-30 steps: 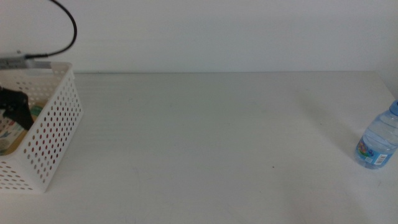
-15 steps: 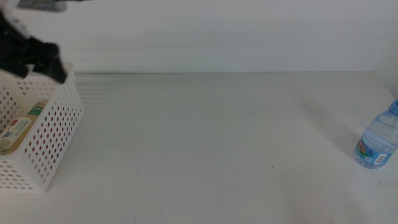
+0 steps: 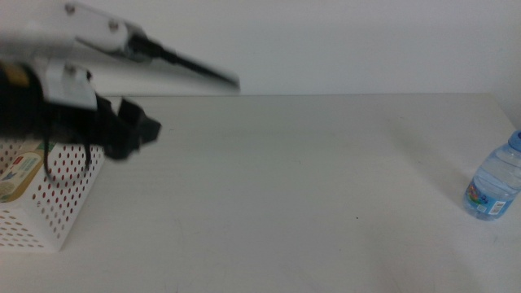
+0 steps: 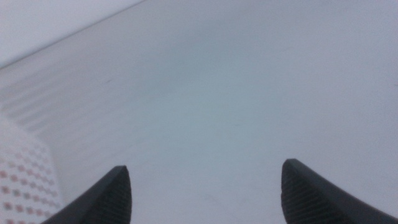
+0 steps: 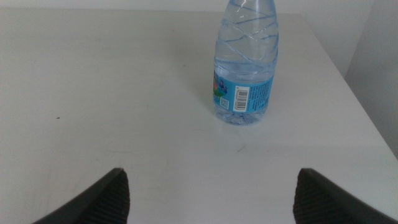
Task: Use arms to grab the bottles and put them into the dustbin to the left of the table.
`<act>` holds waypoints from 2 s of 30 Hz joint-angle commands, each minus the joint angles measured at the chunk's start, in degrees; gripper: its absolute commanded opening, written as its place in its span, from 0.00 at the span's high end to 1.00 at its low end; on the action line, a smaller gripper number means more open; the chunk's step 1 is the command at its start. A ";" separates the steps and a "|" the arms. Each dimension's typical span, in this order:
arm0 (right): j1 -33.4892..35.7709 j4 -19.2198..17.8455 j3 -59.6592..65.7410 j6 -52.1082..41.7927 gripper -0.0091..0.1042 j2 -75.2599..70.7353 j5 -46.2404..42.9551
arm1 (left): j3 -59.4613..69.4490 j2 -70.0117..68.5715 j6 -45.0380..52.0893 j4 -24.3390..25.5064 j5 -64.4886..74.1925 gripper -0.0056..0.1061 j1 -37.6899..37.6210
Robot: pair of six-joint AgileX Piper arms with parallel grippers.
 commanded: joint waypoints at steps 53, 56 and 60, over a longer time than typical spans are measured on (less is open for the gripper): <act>-0.32 -0.76 -0.12 -0.58 0.26 -1.57 -4.06 | 25.91 -27.71 -21.50 6.47 -14.26 0.29 -9.16; -0.32 -0.76 -0.12 -0.58 0.26 -1.57 -4.06 | 25.91 -28.23 -19.88 7.20 -14.41 0.29 -14.36; -0.32 -0.76 -0.12 -0.58 0.26 -1.57 -4.06 | 25.91 -28.40 -18.03 8.26 -17.75 0.29 -18.99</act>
